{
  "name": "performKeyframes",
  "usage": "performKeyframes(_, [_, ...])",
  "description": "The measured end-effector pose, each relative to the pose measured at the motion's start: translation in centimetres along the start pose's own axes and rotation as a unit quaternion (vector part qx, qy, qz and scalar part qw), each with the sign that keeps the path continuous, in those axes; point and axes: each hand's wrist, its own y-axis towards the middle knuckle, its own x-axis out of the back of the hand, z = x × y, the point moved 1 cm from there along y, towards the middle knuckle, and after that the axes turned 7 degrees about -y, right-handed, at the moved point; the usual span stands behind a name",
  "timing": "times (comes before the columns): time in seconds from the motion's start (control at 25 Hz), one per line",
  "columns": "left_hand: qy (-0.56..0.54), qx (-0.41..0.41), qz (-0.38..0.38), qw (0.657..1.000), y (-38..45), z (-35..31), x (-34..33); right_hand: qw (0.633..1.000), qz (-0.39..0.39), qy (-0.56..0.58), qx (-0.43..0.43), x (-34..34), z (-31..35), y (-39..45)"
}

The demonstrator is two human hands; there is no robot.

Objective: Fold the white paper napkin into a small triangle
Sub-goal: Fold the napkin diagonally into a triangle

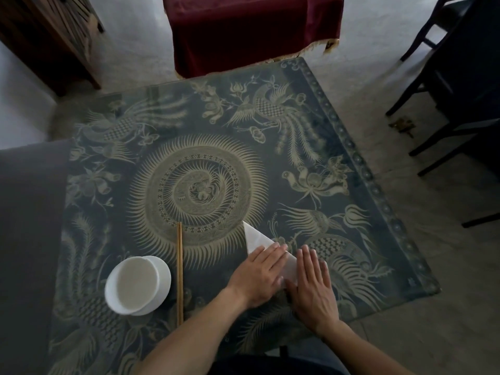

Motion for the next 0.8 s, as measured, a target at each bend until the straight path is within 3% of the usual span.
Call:
performKeyframes(0.16, [0.004, 0.013, 0.063, 0.998, 0.7, -1.0, -1.5, 1.000, 0.009, -0.013, 0.013, -0.9, 0.1, -0.1])
performKeyframes(0.4, [0.001, 0.045, 0.097, 0.994, 0.7, -1.2, -3.1, 1.000, 0.005, -0.016, 0.000, -2.0, 0.4, -0.1])
performKeyframes(0.8, [0.069, 0.216, 0.092, 0.970, -0.1, 6.8, 0.5, 1.000, -0.005, -0.006, 0.001, -2.5, 0.2, 0.3])
